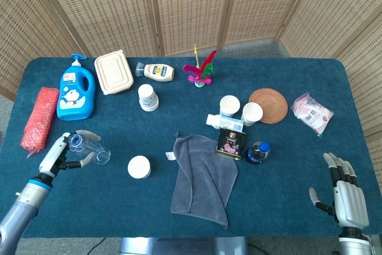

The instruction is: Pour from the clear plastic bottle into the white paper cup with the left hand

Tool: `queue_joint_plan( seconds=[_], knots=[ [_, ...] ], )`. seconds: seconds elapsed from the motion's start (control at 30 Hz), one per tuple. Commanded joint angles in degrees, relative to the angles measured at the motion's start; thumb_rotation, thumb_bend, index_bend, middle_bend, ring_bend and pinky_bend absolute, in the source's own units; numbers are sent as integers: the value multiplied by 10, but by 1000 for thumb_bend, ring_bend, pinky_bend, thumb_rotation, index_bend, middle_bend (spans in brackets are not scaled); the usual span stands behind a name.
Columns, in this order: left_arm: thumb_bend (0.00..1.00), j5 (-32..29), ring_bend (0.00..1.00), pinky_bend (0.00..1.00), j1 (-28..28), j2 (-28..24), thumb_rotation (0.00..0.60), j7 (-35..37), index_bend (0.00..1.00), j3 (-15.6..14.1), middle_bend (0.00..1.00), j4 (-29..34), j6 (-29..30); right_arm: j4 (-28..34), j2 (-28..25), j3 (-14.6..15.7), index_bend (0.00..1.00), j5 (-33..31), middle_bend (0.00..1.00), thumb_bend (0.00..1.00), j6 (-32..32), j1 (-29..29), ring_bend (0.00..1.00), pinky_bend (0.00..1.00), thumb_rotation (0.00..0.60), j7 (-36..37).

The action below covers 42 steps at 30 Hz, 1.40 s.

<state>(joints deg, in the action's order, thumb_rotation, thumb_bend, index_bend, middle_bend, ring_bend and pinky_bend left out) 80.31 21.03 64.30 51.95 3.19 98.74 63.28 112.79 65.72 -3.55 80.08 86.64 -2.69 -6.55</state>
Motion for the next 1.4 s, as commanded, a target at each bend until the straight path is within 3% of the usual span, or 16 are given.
queue_joint_plan(
  seconds=[0.03, 0.53, 1.07, 1.4],
  knots=[
    [436, 15, 304, 307, -11, -5, 599, 26, 351, -10, 372, -27, -4, 1, 0, 0, 0, 0, 33, 394, 0, 1, 0, 0, 600, -1],
    [432, 63, 287, 276, -13, 37, 600, 118, 329, -35, 361, -156, -14, 0, 3, 3, 0, -10, 32, 395, -6, 4, 0, 0, 600, -1],
    [432, 68, 277, 245, -5, 99, 597, 134, 328, -45, 351, -242, -24, 5, 1, 3, 0, -13, 33, 395, -1, 3, 0, 0, 600, -7],
    [419, 73, 195, 186, -5, 101, 476, 117, 291, -49, 281, -248, -13, 5, 1, 3, 0, -12, 32, 395, 0, 4, 0, 0, 600, -7]
  ],
)
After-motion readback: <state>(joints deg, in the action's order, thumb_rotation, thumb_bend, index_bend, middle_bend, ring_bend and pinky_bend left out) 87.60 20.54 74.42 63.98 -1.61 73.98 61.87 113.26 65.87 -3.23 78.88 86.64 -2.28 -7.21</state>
